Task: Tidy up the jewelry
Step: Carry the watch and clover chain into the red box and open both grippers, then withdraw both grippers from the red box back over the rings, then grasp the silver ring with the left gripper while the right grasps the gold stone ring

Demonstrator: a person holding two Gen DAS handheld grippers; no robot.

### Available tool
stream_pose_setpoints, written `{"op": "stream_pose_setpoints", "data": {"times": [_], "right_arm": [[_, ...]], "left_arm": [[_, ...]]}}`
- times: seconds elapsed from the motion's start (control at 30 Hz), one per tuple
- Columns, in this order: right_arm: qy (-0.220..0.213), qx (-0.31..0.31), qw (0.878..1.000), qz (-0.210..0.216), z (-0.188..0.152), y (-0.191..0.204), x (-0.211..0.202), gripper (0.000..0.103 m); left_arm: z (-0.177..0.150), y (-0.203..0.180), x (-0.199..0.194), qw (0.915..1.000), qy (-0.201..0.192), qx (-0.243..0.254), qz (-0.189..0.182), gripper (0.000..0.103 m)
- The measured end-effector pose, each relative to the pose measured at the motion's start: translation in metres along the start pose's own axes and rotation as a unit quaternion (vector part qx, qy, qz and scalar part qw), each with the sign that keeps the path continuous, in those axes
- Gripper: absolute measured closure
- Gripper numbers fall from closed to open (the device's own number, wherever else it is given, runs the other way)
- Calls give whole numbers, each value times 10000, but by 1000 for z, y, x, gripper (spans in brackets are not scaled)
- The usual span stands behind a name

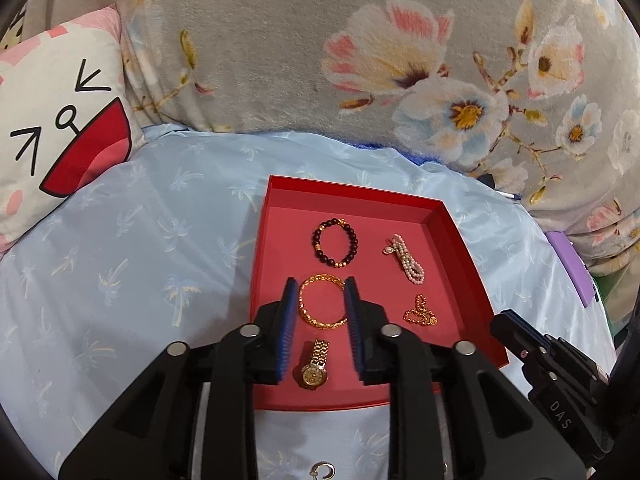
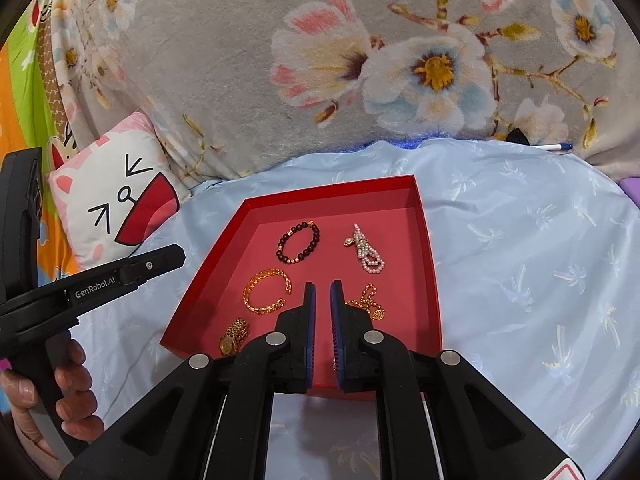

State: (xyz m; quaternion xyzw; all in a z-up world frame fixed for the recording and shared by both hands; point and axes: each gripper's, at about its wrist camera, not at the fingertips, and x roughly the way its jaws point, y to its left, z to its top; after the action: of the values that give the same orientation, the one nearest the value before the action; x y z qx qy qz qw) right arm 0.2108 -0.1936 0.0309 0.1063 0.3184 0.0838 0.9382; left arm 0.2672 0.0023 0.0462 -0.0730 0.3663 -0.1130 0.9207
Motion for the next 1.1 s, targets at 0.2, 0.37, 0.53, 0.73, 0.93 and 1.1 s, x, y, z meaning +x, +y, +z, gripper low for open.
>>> {"op": "stream_pose_setpoints", "data": {"times": [0.2,0.37,0.53,0.73,0.93,1.1], "right_arm": [[-117,80,9999,40,-9,-1,-24,83],[-81,122,9999,33,-31,-3,-48,81],[84,208,9997,7,-67,-6,-73,80],[394,373,9985,-11,-112,-11,-96,80],[555,494,9972,-71,-143,-14,-115,80],[613,559,9965,-46,-156,-14,-120,80]], "left_arm": [[-10,0,-18,9999,-96,45,79,69],[-27,2,-37,9998,-125,40,117,67],[-58,5,-52,9999,-13,4,113,62],[-107,12,-65,9994,323,-83,21,62],[-152,9,-75,9976,688,-24,-35,62],[-175,1,-70,9959,894,113,33,62]]}}
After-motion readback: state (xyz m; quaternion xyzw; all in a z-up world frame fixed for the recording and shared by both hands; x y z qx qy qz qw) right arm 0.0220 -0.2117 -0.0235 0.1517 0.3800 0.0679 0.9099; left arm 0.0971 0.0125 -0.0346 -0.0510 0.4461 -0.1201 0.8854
